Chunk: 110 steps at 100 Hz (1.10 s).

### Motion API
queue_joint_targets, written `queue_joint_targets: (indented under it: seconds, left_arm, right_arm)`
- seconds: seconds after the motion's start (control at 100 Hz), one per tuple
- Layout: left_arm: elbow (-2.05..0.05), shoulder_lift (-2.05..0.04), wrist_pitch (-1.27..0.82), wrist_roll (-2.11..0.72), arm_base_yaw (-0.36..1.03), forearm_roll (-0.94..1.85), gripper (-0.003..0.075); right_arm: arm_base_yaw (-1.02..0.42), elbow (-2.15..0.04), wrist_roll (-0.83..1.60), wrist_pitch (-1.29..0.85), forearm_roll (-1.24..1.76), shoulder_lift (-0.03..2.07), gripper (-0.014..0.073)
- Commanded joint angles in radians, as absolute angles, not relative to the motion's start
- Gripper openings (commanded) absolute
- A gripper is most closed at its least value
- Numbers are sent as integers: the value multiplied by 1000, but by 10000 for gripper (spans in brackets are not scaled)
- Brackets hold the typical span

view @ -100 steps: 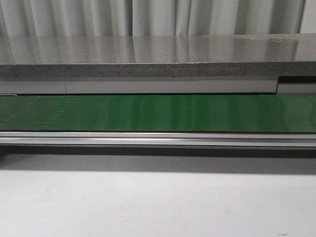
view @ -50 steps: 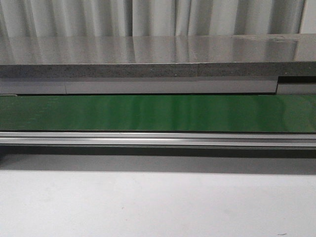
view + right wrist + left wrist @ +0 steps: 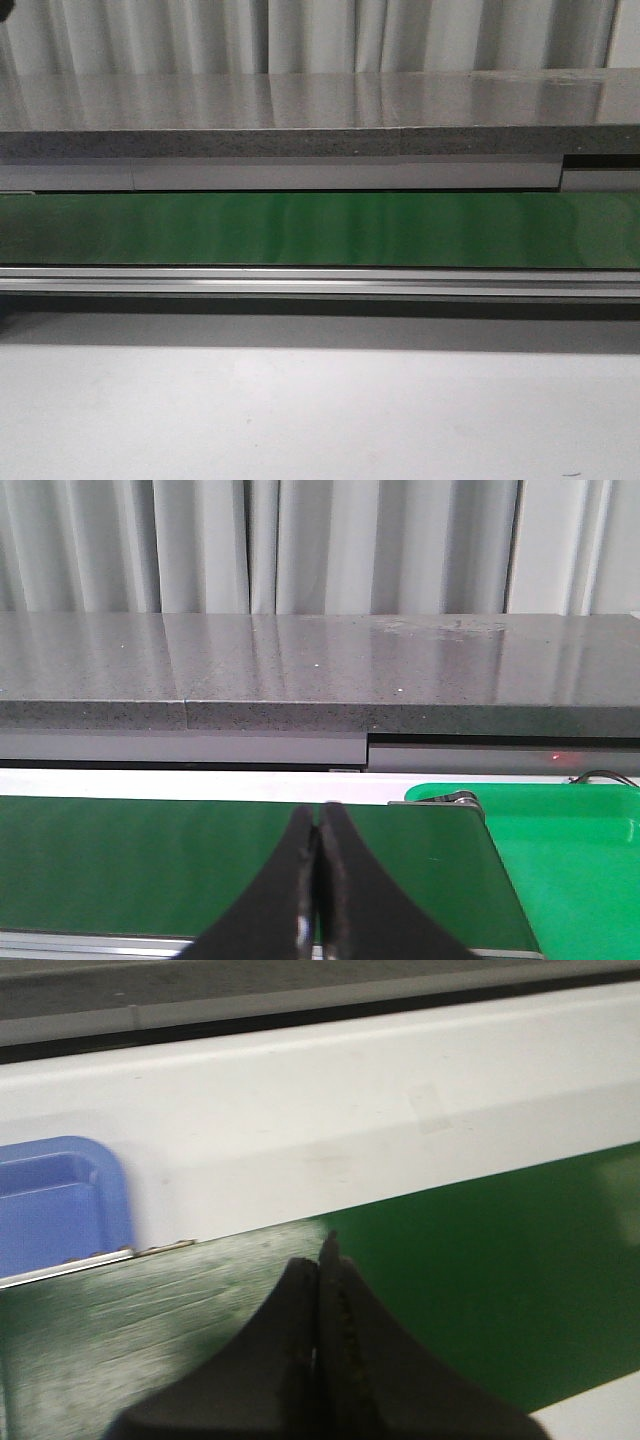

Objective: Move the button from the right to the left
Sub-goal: 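Open the left gripper and raise it away from the blue tray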

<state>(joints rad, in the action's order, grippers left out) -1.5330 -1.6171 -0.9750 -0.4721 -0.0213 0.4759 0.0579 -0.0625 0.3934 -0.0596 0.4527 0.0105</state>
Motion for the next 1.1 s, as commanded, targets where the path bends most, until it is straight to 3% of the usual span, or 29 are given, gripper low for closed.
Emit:
queue_joint_targets:
  seconds: [0.0, 0.27, 1.09]
  left_arm:
    - [-1563, -1562, -939, -464, 40, 509, -20]
    - [-1456, -1445, -846, -464, 99, 507, -20]
    - [-839, -712, -554, -434, 75, 501, -20]
  right_arm:
    - [57, -88, 399, 14, 460, 19, -59]
    - [57, -87, 399, 13, 460, 19, -59]
    - [57, -87, 399, 13, 460, 19, -59]
